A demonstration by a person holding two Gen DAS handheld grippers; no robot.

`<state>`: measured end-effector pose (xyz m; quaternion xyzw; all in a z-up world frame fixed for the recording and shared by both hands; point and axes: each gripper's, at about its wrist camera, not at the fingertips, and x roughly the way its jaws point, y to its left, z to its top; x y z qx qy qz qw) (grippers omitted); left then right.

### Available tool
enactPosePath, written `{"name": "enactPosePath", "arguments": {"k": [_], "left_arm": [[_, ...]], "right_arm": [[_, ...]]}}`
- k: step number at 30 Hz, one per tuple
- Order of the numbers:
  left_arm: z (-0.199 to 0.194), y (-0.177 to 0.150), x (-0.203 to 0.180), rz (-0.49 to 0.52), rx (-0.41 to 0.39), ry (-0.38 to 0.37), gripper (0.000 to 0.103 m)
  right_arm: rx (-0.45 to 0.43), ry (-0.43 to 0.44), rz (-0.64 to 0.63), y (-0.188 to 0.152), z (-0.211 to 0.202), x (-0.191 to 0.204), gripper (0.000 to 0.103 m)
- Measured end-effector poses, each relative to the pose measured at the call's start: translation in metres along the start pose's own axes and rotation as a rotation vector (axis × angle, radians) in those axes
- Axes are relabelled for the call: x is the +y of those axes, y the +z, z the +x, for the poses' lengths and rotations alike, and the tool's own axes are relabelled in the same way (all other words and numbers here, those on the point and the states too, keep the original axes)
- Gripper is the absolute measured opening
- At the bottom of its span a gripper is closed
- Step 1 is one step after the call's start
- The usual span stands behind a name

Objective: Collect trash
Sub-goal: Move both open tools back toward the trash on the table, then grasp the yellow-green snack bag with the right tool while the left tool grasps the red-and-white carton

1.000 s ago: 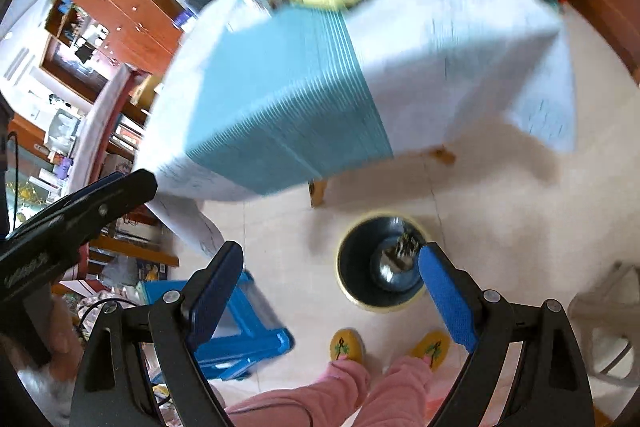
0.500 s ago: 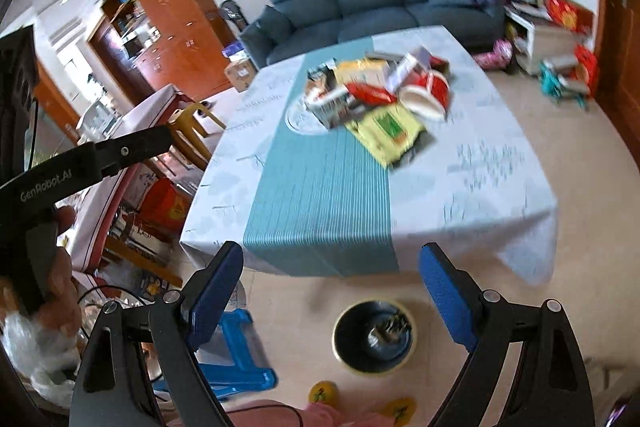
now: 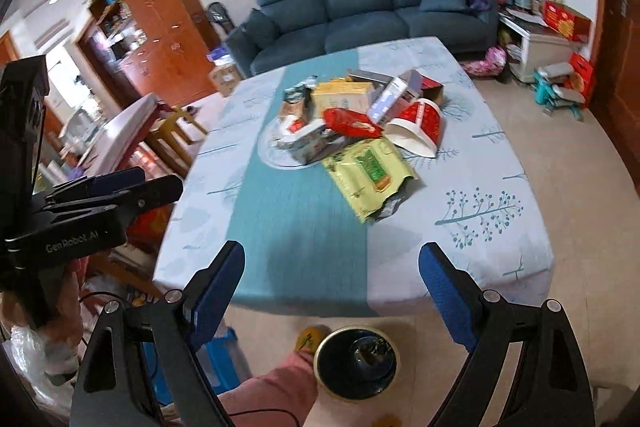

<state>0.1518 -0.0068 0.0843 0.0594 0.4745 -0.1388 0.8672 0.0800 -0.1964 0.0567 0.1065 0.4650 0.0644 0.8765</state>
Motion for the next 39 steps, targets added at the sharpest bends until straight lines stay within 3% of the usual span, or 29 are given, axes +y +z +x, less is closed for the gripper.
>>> {"name": "enactPosePath", "arguments": {"k": [9, 14, 20, 22, 24, 28, 29, 36, 39], "left_arm": [[0.130, 0.076, 0.020, 0.193, 0.131, -0.125, 0.066], [0.195, 0.092, 0.021, 0.238, 0.223, -0.166, 0.055], [0.237, 0.099, 0.024, 0.223, 0.289, -0.216, 0.045], [0.246, 0.102, 0.025, 0.214, 0.305, -0.223, 0.042], [0.253, 0.104, 0.024, 0.216, 0.318, -0.231, 0.031], [0.261, 0.107, 0.025, 0.203, 0.334, -0.260, 0.025], [0.263, 0.107, 0.026, 0.198, 0.337, -0.269, 0.016], [0.254, 0.108, 0.030, 0.186, 0.321, -0.268, 0.009], [0.244, 0.106, 0.036, 0.178, 0.322, -0.276, 0.008]], "right_arm": [[0.063, -0.141, 0.232, 0.045, 0.111, -0.030, 0.090], [0.089, -0.213, 0.273, 0.070, 0.165, -0.048, 0.088], [0.149, -0.239, 0.232, 0.090, 0.223, -0.074, 0.083], [0.173, -0.233, 0.221, 0.090, 0.239, -0.083, 0.079], [0.199, -0.229, 0.220, 0.089, 0.254, -0.090, 0.072], [0.201, -0.214, 0.217, 0.085, 0.270, -0.095, 0.060], [0.204, -0.208, 0.212, 0.086, 0.273, -0.095, 0.056], [0.197, -0.146, 0.212, 0.083, 0.269, -0.082, 0.008], [0.190, -0.141, 0.226, 0.082, 0.260, -0.074, 0.005]]}}
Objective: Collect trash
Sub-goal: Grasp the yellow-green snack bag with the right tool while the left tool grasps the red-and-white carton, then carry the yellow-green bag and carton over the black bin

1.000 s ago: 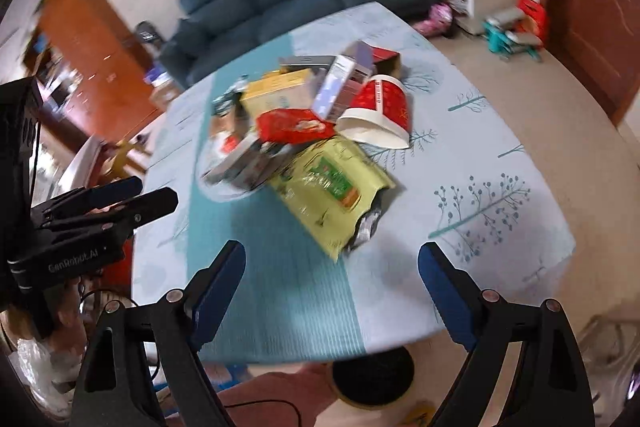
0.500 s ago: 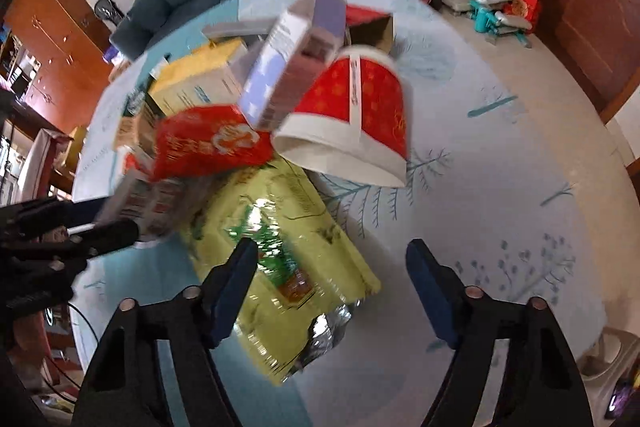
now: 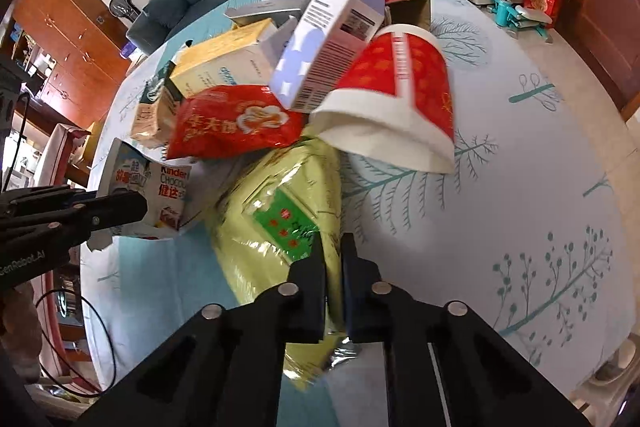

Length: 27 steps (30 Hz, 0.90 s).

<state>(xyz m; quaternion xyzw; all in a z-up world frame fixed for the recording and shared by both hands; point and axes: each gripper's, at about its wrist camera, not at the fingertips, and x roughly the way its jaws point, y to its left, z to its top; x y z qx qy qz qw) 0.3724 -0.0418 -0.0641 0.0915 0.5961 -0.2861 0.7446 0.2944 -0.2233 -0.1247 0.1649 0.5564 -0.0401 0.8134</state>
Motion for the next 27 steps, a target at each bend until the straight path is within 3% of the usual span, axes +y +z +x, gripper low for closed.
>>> {"name": "enactPosePath", "arguments": {"k": [13, 20, 27], "left_arm": [[-0.063, -0.046, -0.001, 0.002, -0.033, -0.046, 0.008], [-0.086, -0.062, -0.026, 0.028, -0.060, -0.076, 0.008], [-0.110, -0.082, -0.064, 0.030, -0.138, -0.062, 0.008]], "right_arm": [[-0.056, 0.014, 0.010, -0.024, -0.087, 0.039, 0.004], [-0.075, -0.014, -0.023, -0.047, -0.126, 0.051, 0.004], [-0.145, -0.002, -0.037, -0.074, -0.172, 0.033, 0.004]]}}
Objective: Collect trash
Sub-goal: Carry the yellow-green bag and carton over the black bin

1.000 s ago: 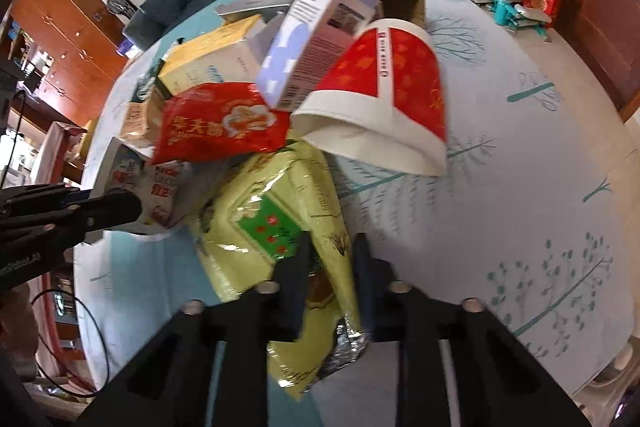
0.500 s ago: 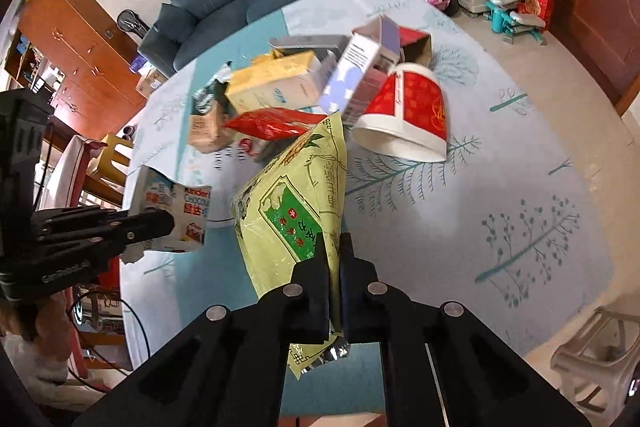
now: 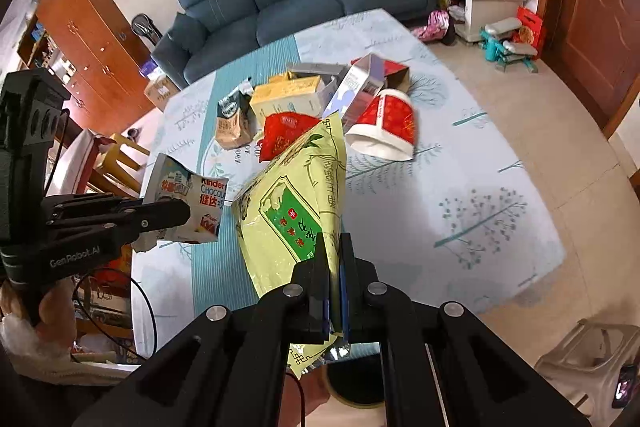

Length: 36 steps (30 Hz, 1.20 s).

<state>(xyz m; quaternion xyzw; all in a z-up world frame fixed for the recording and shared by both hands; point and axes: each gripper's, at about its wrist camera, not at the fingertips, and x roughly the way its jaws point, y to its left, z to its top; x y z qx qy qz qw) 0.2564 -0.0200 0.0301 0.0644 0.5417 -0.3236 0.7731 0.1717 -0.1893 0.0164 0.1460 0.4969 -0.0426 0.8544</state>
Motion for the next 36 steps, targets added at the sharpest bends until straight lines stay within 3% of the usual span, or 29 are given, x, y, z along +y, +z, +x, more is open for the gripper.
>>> {"name": "enactPosePath", "arguments": {"k": [8, 18, 27, 36], "left_arm": [[-0.025, -0.044, -0.065, -0.071, -0.085, 0.059, 0.008], [-0.032, -0.131, -0.155, -0.164, -0.089, 0.154, 0.008], [-0.016, -0.189, -0.193, -0.170, 0.026, 0.215, 0.008], [0.039, -0.220, -0.191, -0.170, 0.147, 0.179, 0.008]], "right_arm": [[-0.036, 0.059, -0.087, -0.037, -0.048, -0.037, 0.004], [0.019, 0.168, -0.137, -0.106, -0.080, -0.097, 0.004], [0.155, 0.236, -0.109, -0.175, -0.058, -0.128, 0.004], [0.288, 0.208, -0.042, -0.237, -0.006, -0.132, 0.004]]}}
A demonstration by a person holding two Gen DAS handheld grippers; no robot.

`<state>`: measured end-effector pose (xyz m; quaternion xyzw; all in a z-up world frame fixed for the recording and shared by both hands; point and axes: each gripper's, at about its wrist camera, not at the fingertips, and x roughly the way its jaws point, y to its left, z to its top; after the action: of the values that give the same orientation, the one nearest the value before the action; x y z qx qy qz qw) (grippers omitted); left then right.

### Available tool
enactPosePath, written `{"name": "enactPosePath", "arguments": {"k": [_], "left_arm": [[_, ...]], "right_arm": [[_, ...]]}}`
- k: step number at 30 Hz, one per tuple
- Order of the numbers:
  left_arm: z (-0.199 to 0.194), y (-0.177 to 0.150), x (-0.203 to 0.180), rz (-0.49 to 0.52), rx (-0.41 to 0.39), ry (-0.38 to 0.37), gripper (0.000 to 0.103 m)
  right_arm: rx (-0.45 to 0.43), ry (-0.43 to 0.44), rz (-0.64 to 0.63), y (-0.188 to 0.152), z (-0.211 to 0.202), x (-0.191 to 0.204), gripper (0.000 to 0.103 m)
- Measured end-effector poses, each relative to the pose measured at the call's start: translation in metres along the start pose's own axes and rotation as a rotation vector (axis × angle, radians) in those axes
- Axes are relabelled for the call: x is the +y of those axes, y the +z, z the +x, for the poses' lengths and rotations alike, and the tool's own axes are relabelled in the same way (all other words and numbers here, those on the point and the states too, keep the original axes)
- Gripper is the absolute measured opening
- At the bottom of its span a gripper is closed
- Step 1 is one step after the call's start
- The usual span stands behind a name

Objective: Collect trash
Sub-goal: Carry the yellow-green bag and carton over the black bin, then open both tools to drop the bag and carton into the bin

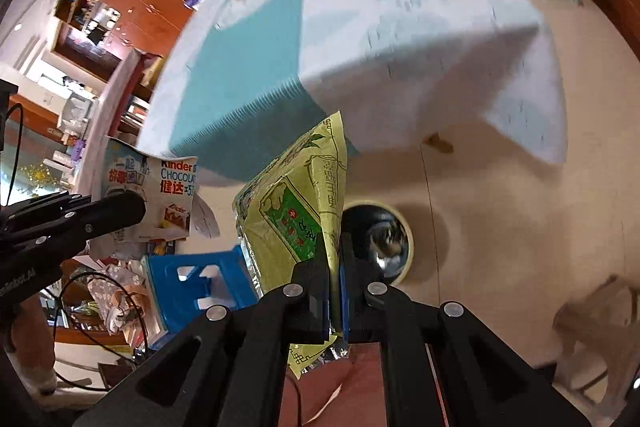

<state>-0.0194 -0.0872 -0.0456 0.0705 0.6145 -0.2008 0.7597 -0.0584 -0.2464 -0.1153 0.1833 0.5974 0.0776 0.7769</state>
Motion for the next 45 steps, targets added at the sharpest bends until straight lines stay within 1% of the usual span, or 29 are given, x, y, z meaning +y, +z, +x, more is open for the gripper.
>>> {"name": "enactPosePath", "arguments": {"k": [5, 7, 10, 17, 20, 24, 26, 30, 32, 34, 35, 36, 37, 38, 39, 41, 44, 45], "left_arm": [[0.057, -0.015, 0.010, 0.008, 0.051, -0.037, 0.008], [0.082, -0.022, 0.017, 0.012, 0.052, -0.046, 0.008], [0.119, -0.033, 0.028, 0.010, 0.055, -0.055, 0.008], [0.234, -0.061, 0.058, -0.002, 0.097, -0.077, 0.008], [0.272, -0.068, 0.066, 0.001, 0.106, -0.084, 0.008], [0.321, -0.072, 0.075, -0.003, 0.117, -0.099, 0.008], [0.339, -0.072, 0.077, -0.012, 0.125, -0.106, 0.008], [0.363, -0.073, 0.080, -0.030, 0.115, -0.108, 0.008], [0.372, -0.075, 0.081, -0.034, 0.125, -0.104, 0.009], [0.376, -0.077, 0.083, -0.037, 0.121, -0.094, 0.012], [0.376, -0.076, 0.084, -0.037, 0.113, -0.086, 0.016], [0.376, -0.076, 0.086, -0.038, 0.106, -0.081, 0.026], [0.377, -0.076, 0.089, -0.042, 0.096, -0.076, 0.032], [0.376, -0.076, 0.092, -0.046, 0.087, -0.069, 0.047], [0.375, -0.076, 0.095, -0.050, 0.075, -0.056, 0.054], [0.369, -0.075, 0.099, -0.056, 0.057, -0.039, 0.054], [0.359, -0.076, 0.107, -0.065, 0.041, -0.019, 0.054], [0.353, -0.076, 0.109, -0.068, 0.034, -0.013, 0.054]], "right_arm": [[0.077, -0.058, 0.044, -0.022, 0.054, -0.012, 0.004], [0.103, -0.095, 0.051, -0.030, 0.081, -0.016, 0.004], [0.140, -0.141, 0.062, -0.045, 0.129, -0.025, 0.004], [0.222, -0.232, 0.100, -0.074, 0.249, -0.047, 0.004], [0.239, -0.259, 0.132, -0.084, 0.292, -0.059, 0.004], [0.272, -0.275, 0.171, -0.097, 0.339, -0.079, 0.004], [0.287, -0.280, 0.175, -0.105, 0.355, -0.085, 0.004], [0.305, -0.286, 0.186, -0.109, 0.384, -0.096, 0.004], [0.314, -0.286, 0.188, -0.110, 0.394, -0.098, 0.004], [0.327, -0.279, 0.190, -0.109, 0.406, -0.101, 0.004], [0.330, -0.269, 0.190, -0.107, 0.410, -0.101, 0.004], [0.338, -0.259, 0.190, -0.106, 0.415, -0.100, 0.005], [0.346, -0.254, 0.191, -0.102, 0.417, -0.104, 0.008], [0.356, -0.251, 0.193, -0.100, 0.419, -0.106, 0.017], [0.361, -0.248, 0.196, -0.099, 0.422, -0.106, 0.021], [0.353, -0.230, 0.210, -0.096, 0.424, -0.105, 0.022], [0.313, -0.190, 0.245, -0.094, 0.418, -0.107, 0.033], [0.289, -0.163, 0.266, -0.092, 0.414, -0.106, 0.034]]}}
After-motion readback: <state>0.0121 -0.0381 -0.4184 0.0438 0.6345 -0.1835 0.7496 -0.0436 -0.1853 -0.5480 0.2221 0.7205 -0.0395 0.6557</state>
